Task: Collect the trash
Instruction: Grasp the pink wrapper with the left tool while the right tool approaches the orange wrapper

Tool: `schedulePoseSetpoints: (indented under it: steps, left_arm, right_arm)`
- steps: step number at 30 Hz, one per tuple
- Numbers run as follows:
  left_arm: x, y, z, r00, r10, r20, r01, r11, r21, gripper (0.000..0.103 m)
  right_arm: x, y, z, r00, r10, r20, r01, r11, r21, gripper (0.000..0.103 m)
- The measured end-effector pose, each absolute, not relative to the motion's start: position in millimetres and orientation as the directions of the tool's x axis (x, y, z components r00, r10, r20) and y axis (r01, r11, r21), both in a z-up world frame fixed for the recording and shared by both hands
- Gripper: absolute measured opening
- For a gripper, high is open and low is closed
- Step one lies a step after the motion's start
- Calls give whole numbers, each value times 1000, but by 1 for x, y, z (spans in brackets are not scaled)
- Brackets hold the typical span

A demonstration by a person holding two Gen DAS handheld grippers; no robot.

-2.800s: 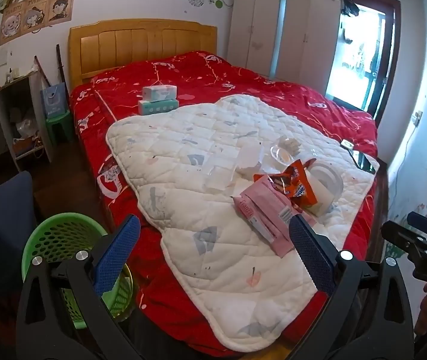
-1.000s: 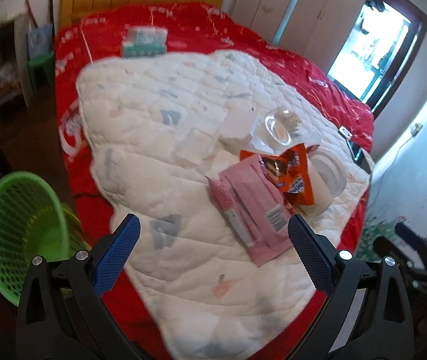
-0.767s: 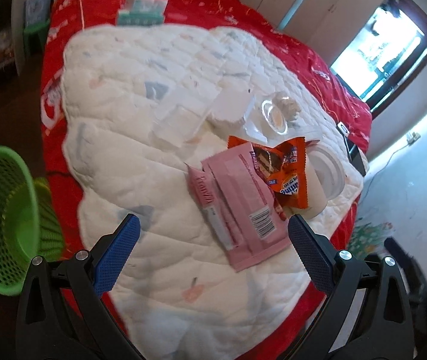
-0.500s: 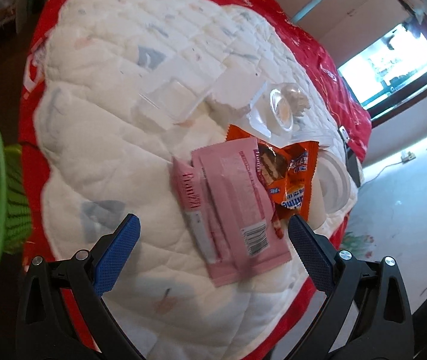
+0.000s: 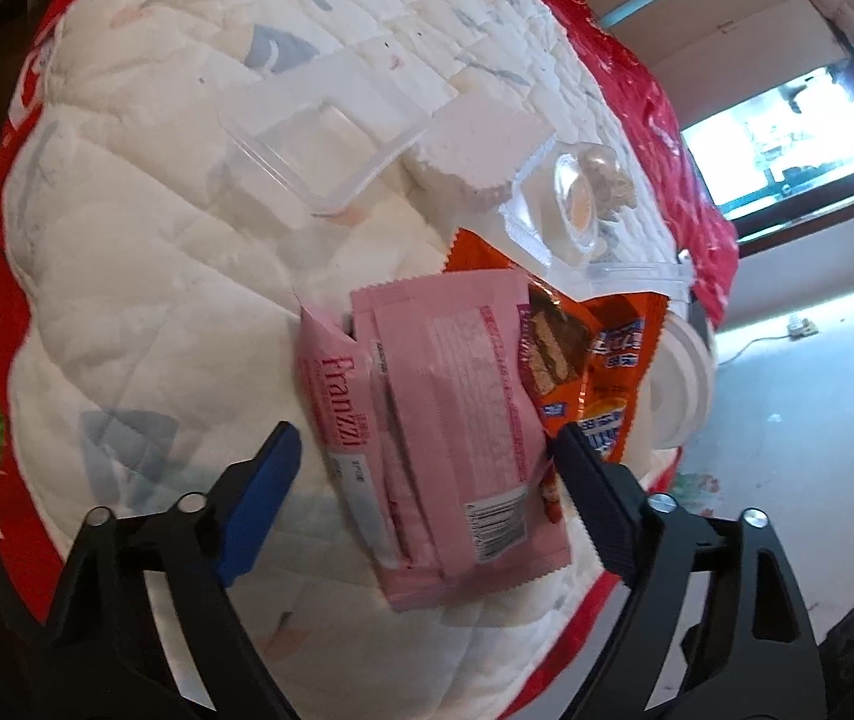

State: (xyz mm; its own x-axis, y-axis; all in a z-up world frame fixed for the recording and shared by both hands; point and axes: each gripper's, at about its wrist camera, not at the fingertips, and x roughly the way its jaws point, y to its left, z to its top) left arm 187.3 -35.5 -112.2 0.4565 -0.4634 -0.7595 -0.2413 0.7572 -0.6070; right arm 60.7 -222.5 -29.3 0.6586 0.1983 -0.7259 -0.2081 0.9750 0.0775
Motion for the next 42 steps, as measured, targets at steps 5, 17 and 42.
schedulePoseSetpoints:
  steps: [5,17,42]
  left_arm:
    - [185,-36,-119,448,-480,-754,-229,754,-616,61]
    - [169,-26,-102,499,-489,-716,-165,757,-632,36]
    - [116,64,-85,577,-415,-704,-214,755,-620,35]
  right_arm:
    - [60,-223,-28,656,201,-727,-212,974,78,96]
    - [61,-221,-24,656,221,-722,-229,969,88,96]
    - [145,-136,-41,520,316,-793,-549,835,-26,84]
